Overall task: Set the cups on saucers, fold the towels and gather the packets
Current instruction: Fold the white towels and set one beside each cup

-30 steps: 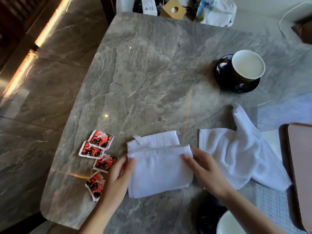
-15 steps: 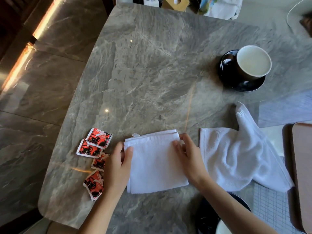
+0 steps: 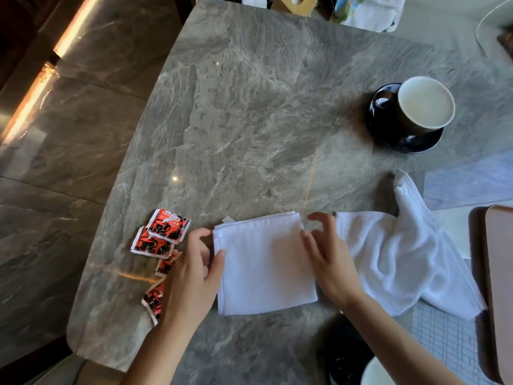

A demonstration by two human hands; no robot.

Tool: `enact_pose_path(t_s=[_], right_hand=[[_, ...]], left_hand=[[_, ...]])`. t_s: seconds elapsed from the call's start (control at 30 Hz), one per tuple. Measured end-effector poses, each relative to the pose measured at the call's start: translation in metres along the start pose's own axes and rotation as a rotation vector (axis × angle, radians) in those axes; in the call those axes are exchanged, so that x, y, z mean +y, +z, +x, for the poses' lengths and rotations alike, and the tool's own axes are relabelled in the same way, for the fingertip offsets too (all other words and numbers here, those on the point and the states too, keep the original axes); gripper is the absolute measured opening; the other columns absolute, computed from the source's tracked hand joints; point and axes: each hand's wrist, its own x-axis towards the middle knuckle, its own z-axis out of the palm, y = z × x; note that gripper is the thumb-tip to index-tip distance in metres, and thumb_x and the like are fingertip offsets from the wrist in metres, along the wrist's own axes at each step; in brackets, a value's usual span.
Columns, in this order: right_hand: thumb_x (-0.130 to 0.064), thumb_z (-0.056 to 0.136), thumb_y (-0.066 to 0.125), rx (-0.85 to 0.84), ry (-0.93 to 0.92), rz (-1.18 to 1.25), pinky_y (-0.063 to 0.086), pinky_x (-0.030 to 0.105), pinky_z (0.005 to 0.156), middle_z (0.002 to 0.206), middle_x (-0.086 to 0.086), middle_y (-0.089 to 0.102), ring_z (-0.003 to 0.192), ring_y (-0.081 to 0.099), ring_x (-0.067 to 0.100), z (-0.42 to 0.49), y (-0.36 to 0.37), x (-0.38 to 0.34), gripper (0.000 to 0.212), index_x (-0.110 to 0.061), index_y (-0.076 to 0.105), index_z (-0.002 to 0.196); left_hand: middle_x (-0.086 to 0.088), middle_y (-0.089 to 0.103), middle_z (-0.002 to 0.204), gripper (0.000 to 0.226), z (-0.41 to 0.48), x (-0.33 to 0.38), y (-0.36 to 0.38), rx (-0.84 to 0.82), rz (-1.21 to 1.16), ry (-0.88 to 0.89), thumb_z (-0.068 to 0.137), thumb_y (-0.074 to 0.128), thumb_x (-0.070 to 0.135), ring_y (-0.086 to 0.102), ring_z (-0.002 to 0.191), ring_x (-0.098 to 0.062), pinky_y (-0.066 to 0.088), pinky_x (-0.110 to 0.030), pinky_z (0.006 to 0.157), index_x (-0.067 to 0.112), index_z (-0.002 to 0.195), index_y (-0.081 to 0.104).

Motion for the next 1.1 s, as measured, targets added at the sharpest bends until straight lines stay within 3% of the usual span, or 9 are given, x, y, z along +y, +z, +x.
enact_pose_path(t_s=[0.07,0.1,0.17,0.23,0.33,0.6,0.77,1.1], right_hand=[[-0.043,0.093,0.042,0.082,-0.127,-0.208,0.043,0.029,0.067,0.098,-0.018,0.056,0.085,0.051,-0.002,-0.008,-0.011,0.003,0.035,-0.029,0.039,0.124],[-0.043,0.092,0.042,0.099,-0.230,-0.303,0.043,0.028,0.079,0.114,-0.015,0.052,0.102,0.047,0.001,-0.012,-0.012,0.003,0.040,-0.026,0.039,0.129],[-0.040,0.092,0.042,0.018,-0.456,-0.464,0.032,0.031,0.104,0.140,-0.003,0.041,0.129,0.036,0.014,-0.018,-0.003,0.001,0.052,-0.018,0.036,0.139],[-0.037,0.092,0.042,-0.139,-0.628,-0.627,0.016,0.037,0.115,0.156,0.007,0.024,0.144,0.019,0.022,-0.021,0.018,0.000,0.061,-0.012,0.027,0.146],[-0.031,0.092,0.043,-0.276,-0.711,-0.761,0.013,0.044,0.116,0.159,0.011,0.013,0.148,0.006,0.026,-0.015,0.040,0.008,0.066,-0.006,0.019,0.149],[-0.052,0.095,0.031,-0.295,-0.663,-0.817,0.010,0.047,0.119,0.159,0.014,0.007,0.148,0.001,0.026,-0.009,0.041,0.014,0.073,-0.007,0.013,0.150],[-0.065,0.090,0.031,-0.269,-0.630,-0.850,0.011,0.044,0.118,0.159,0.015,0.010,0.148,0.006,0.027,-0.002,0.026,0.020,0.088,-0.003,0.014,0.149],[-0.070,0.088,0.030,-0.330,-0.658,-0.918,0.012,0.042,0.118,0.159,0.016,0.005,0.148,0.003,0.028,0.007,0.015,0.025,0.093,-0.002,0.009,0.149]], left_hand=[[0.010,0.047,0.082,0.034,-0.009,0.000,-0.014,0.063,0.085,0.083,0.085,0.047,0.036,0.050,0.073,-0.010,0.042,-0.025,0.061,0.022,0.115,0.042],[0.008,0.050,0.095,0.039,-0.012,0.003,-0.015,0.065,0.103,0.129,0.084,0.044,0.036,0.051,0.085,-0.012,0.042,-0.024,0.072,0.019,0.119,0.044],[0.000,0.047,0.125,0.048,-0.019,0.012,-0.004,-0.005,0.141,0.250,0.086,0.042,0.033,0.046,0.116,-0.016,0.034,-0.026,0.099,0.013,0.130,0.041],[-0.005,0.034,0.146,0.058,-0.023,0.020,0.018,-0.108,0.210,0.378,0.089,0.040,0.030,0.031,0.136,-0.017,0.022,-0.033,0.112,0.009,0.141,0.028],[-0.009,0.019,0.157,0.064,-0.018,0.013,0.044,-0.201,0.340,0.437,0.090,0.037,0.030,0.015,0.145,-0.018,0.012,-0.039,0.116,0.006,0.147,0.018],[-0.015,0.021,0.155,0.070,-0.010,-0.002,0.049,-0.210,0.562,0.456,0.094,0.025,0.049,0.019,0.144,-0.026,0.019,-0.045,0.114,0.002,0.145,0.022],[-0.020,0.021,0.153,0.082,-0.013,-0.004,0.046,-0.211,0.652,0.389,0.091,0.021,0.060,0.018,0.143,-0.028,0.019,-0.048,0.113,-0.003,0.144,0.020],[-0.017,0.020,0.155,0.098,-0.010,-0.005,0.044,-0.286,0.741,0.339,0.081,0.027,0.075,0.020,0.143,-0.028,0.023,-0.053,0.111,0.000,0.145,0.023]])
